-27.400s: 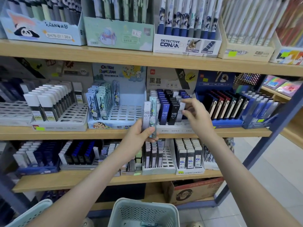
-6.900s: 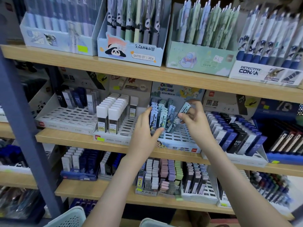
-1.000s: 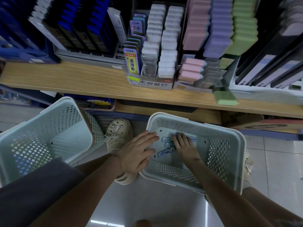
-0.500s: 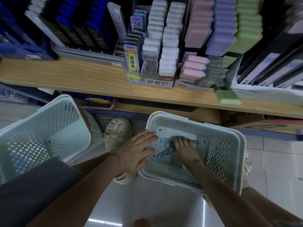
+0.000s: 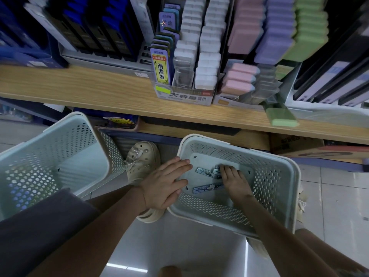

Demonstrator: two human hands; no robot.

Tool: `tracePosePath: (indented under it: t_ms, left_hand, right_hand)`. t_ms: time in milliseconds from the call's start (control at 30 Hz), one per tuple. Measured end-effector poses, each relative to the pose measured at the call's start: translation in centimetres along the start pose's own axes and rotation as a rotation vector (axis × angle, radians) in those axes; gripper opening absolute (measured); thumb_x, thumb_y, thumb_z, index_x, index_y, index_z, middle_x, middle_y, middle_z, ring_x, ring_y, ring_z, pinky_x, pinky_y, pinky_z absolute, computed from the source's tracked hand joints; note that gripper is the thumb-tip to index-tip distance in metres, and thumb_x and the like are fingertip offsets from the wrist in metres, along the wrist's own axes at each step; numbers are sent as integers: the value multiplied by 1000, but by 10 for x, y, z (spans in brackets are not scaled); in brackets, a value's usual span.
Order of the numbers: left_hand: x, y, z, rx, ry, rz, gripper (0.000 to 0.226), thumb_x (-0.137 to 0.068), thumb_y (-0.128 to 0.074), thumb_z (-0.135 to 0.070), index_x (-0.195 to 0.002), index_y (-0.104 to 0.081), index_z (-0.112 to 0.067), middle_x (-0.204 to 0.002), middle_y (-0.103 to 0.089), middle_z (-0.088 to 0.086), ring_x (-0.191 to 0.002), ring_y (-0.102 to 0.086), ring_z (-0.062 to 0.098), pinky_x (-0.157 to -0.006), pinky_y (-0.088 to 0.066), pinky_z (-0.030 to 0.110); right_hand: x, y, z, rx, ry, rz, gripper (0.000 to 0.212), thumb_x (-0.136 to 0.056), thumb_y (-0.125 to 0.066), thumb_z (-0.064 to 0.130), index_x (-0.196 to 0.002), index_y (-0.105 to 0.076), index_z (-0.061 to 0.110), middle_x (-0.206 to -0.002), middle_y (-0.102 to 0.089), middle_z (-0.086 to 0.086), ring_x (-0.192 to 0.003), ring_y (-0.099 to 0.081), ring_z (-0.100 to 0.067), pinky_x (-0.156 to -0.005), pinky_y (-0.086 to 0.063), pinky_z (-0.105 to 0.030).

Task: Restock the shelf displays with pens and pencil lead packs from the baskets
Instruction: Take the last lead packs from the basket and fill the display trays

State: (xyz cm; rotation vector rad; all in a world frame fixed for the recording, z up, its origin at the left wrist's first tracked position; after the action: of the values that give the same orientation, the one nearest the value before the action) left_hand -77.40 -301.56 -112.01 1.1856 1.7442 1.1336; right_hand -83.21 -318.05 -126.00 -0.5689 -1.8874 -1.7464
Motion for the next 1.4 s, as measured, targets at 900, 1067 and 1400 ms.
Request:
tracePosePath:
  t_ms: [900,1067,1400]
  left_hand:
    - [-1,2,-2,-90,-20,8,33,-86,-43,-26,-94,-70,-9,-125,-60,20,-128,-44,32,-115,-23,46]
    - [-7,5,-2,-100,122,111,44,-91,-41,-39,-111,-66,-10,-130,-59,11,-129,-42,23,-118,-18,39]
    - [-52,92,-69,1105,680,-41,36,-97,-51,-14,-132,-44,-9,-119,-60,9,-109,-58,17,-95,-46,26]
  right_hand:
    - [6,31,10,83,78,-307,50,-32,-82,-1,-80,-68,0,-76,-63,-15,-68,-60,-30,-61,-53,-36]
    - [44,90,-9,-193,-13,-495,51,-44,-80,-6,-93,-66,3,-81,-64,-13,-73,-62,-30,-65,-53,-34]
    - [171,227,-2,-1347,-47,-536,18,-88,-62,7,-88,-61,26,-78,-62,7,-71,-56,-5,-63,-43,-17]
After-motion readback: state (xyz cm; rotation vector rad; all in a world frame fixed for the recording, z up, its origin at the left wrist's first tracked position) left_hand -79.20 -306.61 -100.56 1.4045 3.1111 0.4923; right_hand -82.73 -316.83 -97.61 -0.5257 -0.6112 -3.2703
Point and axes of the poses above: each hand's wrist, its own x-axis away from the middle knuckle, its own y-axis out of the back of the hand, z = x × y, the point moved 9 cm from there along -x, towards the middle knuckle
